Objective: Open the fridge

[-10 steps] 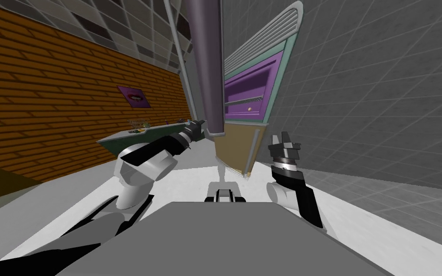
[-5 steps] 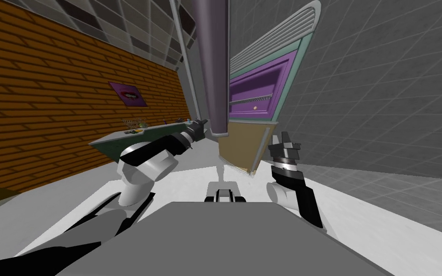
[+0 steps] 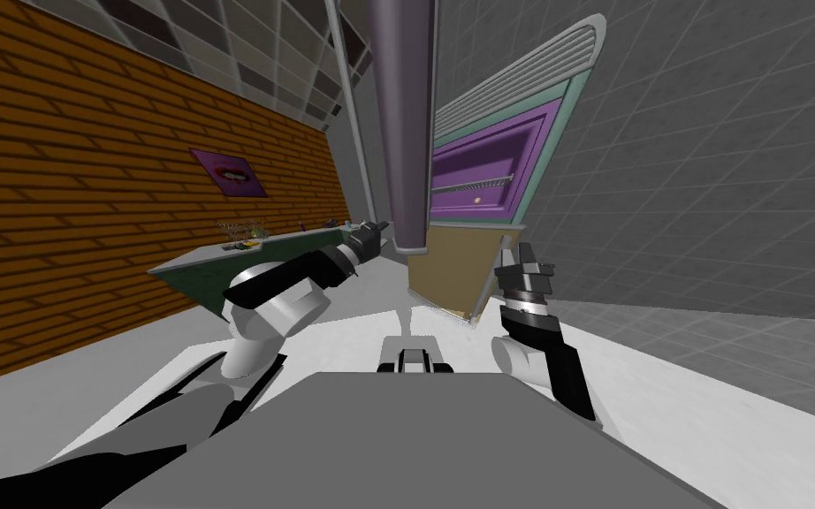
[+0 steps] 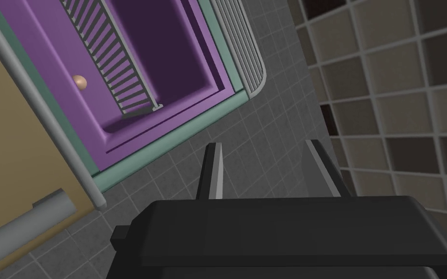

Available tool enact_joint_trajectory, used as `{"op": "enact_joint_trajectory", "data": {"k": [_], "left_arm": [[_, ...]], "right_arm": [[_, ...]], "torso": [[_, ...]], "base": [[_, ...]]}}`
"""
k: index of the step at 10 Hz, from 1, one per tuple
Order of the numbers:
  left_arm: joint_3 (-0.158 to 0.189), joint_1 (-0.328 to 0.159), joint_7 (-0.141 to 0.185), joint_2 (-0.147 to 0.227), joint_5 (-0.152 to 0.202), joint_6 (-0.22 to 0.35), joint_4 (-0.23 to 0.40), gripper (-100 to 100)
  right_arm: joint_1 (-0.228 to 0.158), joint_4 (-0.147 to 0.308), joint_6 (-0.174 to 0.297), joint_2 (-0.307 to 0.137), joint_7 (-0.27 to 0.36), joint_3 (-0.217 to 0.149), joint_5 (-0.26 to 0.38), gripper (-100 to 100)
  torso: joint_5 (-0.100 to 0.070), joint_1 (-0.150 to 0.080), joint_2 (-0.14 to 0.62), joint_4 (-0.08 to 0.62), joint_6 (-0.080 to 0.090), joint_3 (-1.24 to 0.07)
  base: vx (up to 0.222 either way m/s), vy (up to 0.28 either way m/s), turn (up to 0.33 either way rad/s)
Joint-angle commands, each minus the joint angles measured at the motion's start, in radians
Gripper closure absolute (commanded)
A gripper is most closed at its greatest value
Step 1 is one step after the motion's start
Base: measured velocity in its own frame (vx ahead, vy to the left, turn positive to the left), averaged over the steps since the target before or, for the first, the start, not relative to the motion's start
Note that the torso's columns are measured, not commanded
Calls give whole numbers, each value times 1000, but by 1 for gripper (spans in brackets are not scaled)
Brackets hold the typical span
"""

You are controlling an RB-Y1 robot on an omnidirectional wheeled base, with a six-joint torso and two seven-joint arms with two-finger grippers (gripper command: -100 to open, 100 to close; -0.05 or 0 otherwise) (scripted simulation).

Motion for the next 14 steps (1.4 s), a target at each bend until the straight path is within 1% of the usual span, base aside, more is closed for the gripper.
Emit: {"op": "enact_joint_trajectory", "data": {"k": [1, 2, 3, 4, 5, 6, 7, 8, 9, 11, 14], "left_arm": [[-8, -15, 2, 3, 13, -12, 1, 100], [-8, -15, 2, 3, 13, -12, 1, 100], [-19, -22, 3, 5, 25, -23, 1, 100], [-19, -22, 3, 5, 25, -23, 1, 100], [-30, -28, 4, 8, 36, -33, 2, 100], [-30, -28, 4, 8, 36, -33, 2, 100], [-41, -34, 5, 10, 48, -44, 2, 100], [-41, -34, 5, 10, 48, -44, 2, 100], [-32, -76, 34, 28, 72, -7, 1, -100], [-18, -122, 63, 47, 93, 27, 1, -100], [3, -190, 106, 75, 124, 79, 2, -100]], "right_arm": [[0, 0, 0, 0, 0, 0, 0, 0], [0, 0, 0, 0, 0, 0, 0, 0], [0, 0, 0, 0, 0, 0, 0, 0], [0, 0, 0, 0, 0, 0, 0, 0], [0, 0, 0, 0, 0, 0, 0, 0], [0, 0, 0, 0, 0, 0, 0, 0], [0, 0, 0, 0, 0, 0, 0, 0], [0, 0, 0, 0, 0, 0, 0, 0], [0, 0, 0, 0, 0, 0, 0, 0], [0, 0, 0, 1, 0, 1, 0, 0], [0, 0, 0, 1, 0, 1, 0, 0]], "torso": [[-1, -4, -1, 0, 0, -1], [-2, -2, -1, 0, 0, -1], [-2, -5, -1, -1, 0, -1], [-1, -1, -3, -1, 1, -2], [-1, -2, -4, -1, 0, -3], [-1, -1, -3, -2, 0, -3], [-2, -5, -3, -1, 0, -3], [-2, -5, -3, -2, 1, -3], [-2, -6, -3, -2, 0, -2], [-3, -11, 13, 2, -1, 11], [-3, -7, 14, 6, 1, 9]], "base": [[28, 263, -80], [34, 209, -63], [50, 258, -111], [62, 248, -43], [46, 289, -60], [53, 242, -65], [47, 252, -97], [48, 227, -67], [8, 100, -48], [-11, -10, -7], [-7, -4, -24]]}}
